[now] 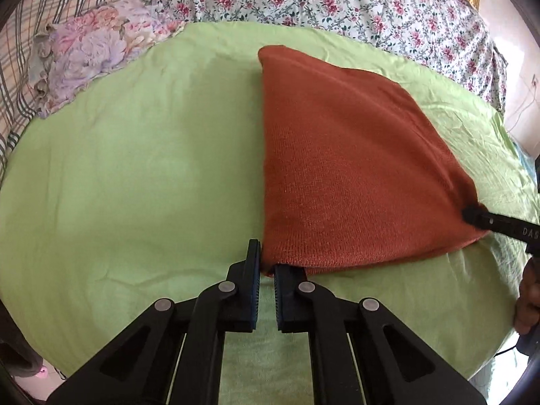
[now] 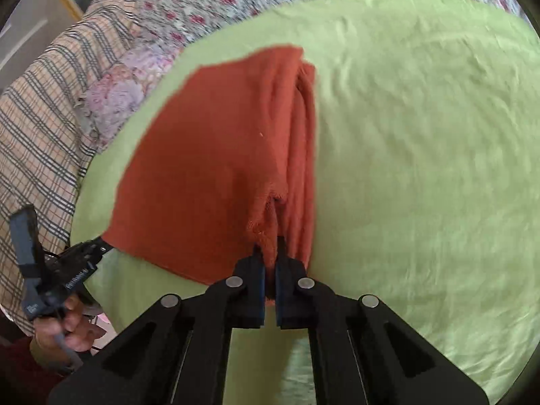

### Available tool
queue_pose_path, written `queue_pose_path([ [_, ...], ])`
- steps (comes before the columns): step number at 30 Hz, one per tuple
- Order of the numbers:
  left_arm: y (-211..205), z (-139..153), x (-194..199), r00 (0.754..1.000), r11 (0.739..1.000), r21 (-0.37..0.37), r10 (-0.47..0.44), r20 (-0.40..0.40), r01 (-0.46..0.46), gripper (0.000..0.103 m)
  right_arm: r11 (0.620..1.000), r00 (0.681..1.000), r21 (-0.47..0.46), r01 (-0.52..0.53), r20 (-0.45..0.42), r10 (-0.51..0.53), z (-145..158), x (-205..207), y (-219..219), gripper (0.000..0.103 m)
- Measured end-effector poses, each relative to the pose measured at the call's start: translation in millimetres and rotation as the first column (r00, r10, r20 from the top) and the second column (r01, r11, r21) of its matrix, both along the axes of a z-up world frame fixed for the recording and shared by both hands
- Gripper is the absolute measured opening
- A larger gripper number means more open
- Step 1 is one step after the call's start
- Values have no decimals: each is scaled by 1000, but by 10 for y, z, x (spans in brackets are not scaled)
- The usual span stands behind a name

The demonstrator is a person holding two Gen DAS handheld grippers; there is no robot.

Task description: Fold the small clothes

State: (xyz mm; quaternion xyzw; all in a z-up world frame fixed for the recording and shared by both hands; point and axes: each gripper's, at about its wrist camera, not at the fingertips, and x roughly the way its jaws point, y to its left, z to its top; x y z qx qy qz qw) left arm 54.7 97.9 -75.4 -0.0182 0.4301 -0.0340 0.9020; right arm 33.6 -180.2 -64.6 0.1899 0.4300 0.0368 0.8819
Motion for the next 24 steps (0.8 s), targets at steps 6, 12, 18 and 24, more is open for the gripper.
queue_pose_path([
  [6, 31, -35, -19, 999, 999, -29, -39, -31, 38, 6, 998, 1000, -69, -15, -24, 13, 1, 105, -21, 4],
  [12, 222, 210, -224, 993, 989, -88, -116, -8, 115, 6, 1000, 999, 17, 24, -42, -23, 99, 3, -195, 9],
  [18, 110, 598, -148, 966, 953, -171, -233, 117, 250, 13, 993, 996, 96, 68, 45, -73, 431, 108, -453, 15],
  [24, -161, 400, 182, 959, 940, -191, -275, 70, 283, 13, 988, 996, 151, 36, 74, -48, 435, 840, -468, 36],
])
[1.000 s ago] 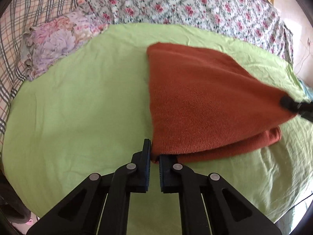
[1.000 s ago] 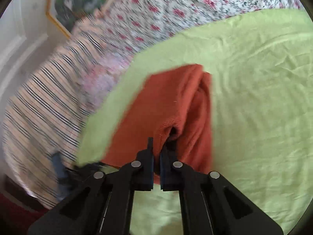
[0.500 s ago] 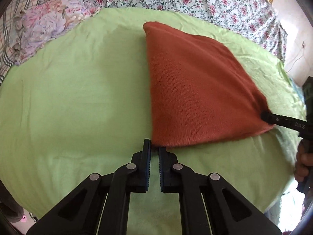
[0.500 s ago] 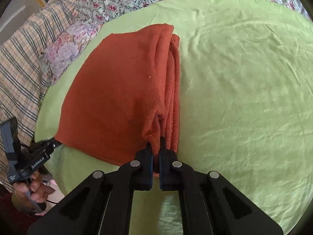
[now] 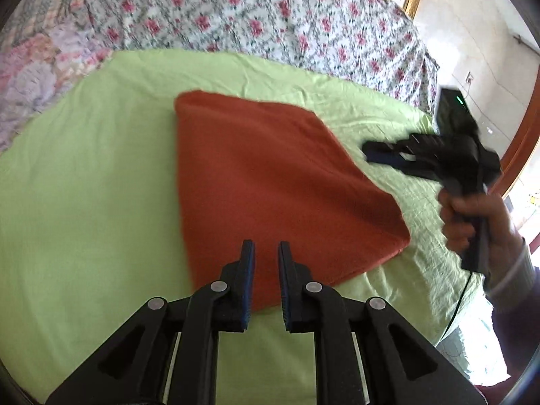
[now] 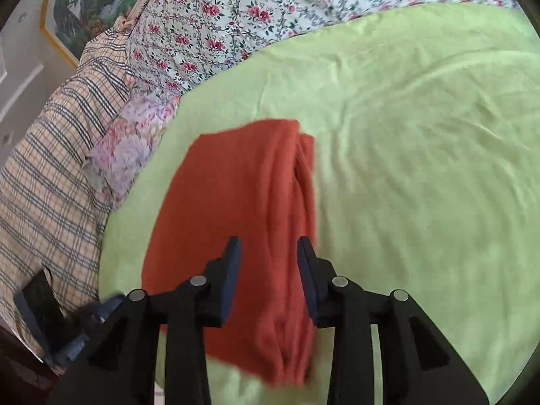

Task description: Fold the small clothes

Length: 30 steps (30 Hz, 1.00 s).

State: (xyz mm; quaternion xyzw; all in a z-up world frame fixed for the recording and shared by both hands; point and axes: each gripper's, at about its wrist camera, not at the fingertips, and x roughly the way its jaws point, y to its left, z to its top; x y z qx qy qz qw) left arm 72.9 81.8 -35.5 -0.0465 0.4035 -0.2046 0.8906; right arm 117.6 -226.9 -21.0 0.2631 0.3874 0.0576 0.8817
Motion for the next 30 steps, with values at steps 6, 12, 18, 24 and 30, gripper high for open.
queue_pose_path([
  [6, -121, -333, 131, 994, 1000, 4, -30, -107, 31, 13, 998, 997, -46, -36, -68, 33, -158, 499, 52, 11],
  [12, -209, -448, 130, 991, 999, 5, -40, -128, 41, 13, 994, 1000, -113, 3, -29, -7, -80, 353, -7, 10],
  [18, -274, -444, 110, 990, 998, 15, -53, -131, 56, 14, 990, 995, -138, 31, -91, -44, -403, 471, -25, 11],
  [24, -134, -181, 47, 995, 999, -16, -47, -91, 45, 15, 982, 995, -165, 91, -28, -97, -49, 125, 34, 25],
  [30, 64, 16, 239, 999, 999, -33, 30, -27, -31, 21, 987, 999, -158, -16, 43, 23, 184, -419, 450, 26],
])
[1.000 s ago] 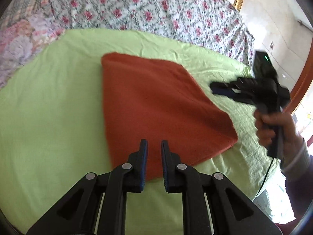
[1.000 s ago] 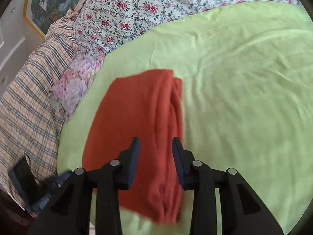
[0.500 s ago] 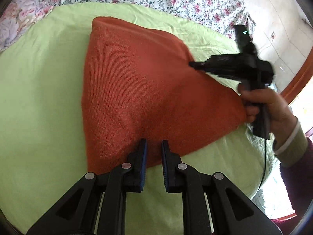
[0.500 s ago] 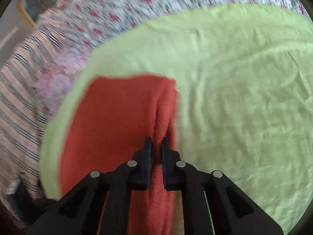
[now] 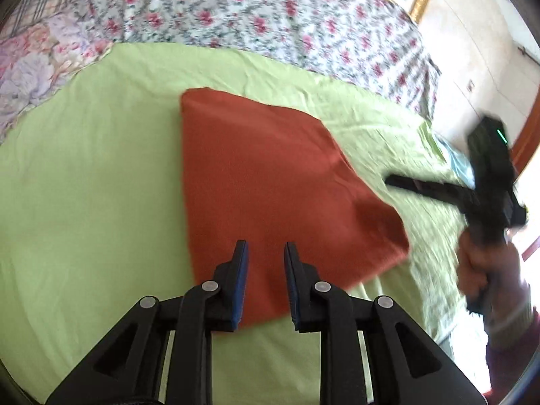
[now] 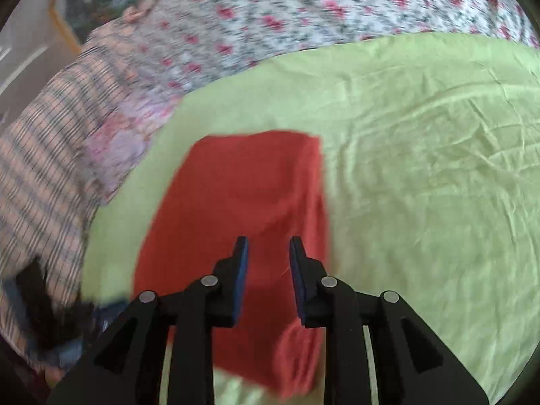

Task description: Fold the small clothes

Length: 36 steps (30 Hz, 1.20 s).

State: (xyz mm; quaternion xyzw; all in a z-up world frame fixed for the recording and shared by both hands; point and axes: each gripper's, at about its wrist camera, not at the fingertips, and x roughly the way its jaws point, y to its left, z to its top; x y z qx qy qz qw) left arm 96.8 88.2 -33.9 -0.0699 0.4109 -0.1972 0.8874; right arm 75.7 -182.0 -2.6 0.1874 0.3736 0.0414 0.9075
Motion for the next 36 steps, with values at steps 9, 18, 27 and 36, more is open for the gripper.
queue_pose_path([
  [9, -136, -445, 183, 997, 998, 67, 8, -74, -3, 20, 993, 988, -107, -50, -150, 34, -649, -107, 85, 17],
  [18, -152, -465, -110, 998, 996, 91, 20, -59, -14, 23, 985, 989, -163, -51, -143, 27, -603, -234, 146, 17],
  [27, 5, -396, -373, 994, 995, 90, 52, -96, -43, 34, 983, 990, -184, -21, -142, -6, -472, -566, 261, 20],
  [36, 44, -260, -727, 991, 987, 137, 99, -94, -85, 55, 997, 990, -47, 54, -125, -60, -273, -994, 326, 75],
])
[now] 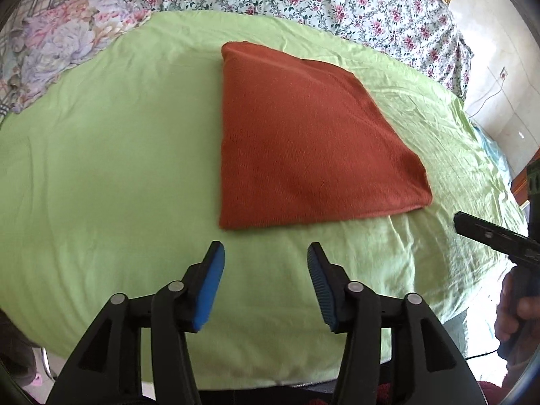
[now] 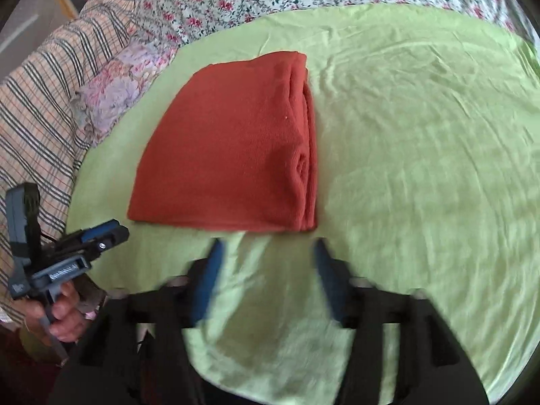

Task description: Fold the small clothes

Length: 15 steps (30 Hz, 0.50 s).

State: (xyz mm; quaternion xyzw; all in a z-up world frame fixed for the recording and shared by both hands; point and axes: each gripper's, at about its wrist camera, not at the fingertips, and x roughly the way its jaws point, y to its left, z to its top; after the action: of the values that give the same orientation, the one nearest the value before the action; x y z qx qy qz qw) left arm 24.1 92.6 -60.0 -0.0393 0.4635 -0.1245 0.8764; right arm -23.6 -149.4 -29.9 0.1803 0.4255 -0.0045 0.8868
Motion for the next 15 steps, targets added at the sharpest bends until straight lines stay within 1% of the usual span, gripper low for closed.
queue_pose_path([
  [2, 1, 42, -95, 1000, 1000, 2, 0, 7, 0, 59, 999, 1000, 50, 21, 11, -22, 25, -99, 22, 82],
  [3, 1, 75, -160, 1000, 1000, 10, 3, 17, -3, 63, 997, 999, 65, 38, 22, -39, 42, -152, 34, 85],
  [4, 5, 96, -213, 1000, 1000, 20, 7, 27, -7, 70, 996, 998, 73, 54, 32, -56, 52, -208, 48, 87],
  [6, 17, 138, -332, 998, 999, 40, 16, 54, -18, 73, 994, 995, 83, 70, 65, -76, 74, -323, 101, 94],
  [7, 30, 152, -376, 998, 999, 44, 21, 62, -24, 74, 993, 994, 93, 70, 78, -77, 79, -376, 142, 96],
  [8, 43, 164, -418, 997, 999, 44, 25, 67, -28, 75, 991, 993, 110, 81, 78, -90, 77, -433, 194, 99],
  [9, 63, 176, -470, 997, 999, 44, 29, 70, -32, 77, 988, 992, 124, 96, 72, -106, 69, -480, 236, 100],
  [10, 74, 187, -495, 997, 998, 43, 34, 73, -37, 78, 986, 992, 129, 106, 59, -115, 54, -517, 290, 101],
  [11, 88, 197, -514, 996, 998, 43, 37, 78, -41, 78, 988, 994, 128, 85, 60, -93, 46, -557, 375, 101],
  [13, 114, 218, -562, 995, 998, 47, 43, 87, -47, 78, 986, 996, 168, 3, 92, -19, 49, -593, 487, 101],
  [15, 131, 244, -598, 994, 997, 59, 48, 100, -54, 78, 974, 991, 218, -68, 125, 41, 68, -601, 538, 102],
])
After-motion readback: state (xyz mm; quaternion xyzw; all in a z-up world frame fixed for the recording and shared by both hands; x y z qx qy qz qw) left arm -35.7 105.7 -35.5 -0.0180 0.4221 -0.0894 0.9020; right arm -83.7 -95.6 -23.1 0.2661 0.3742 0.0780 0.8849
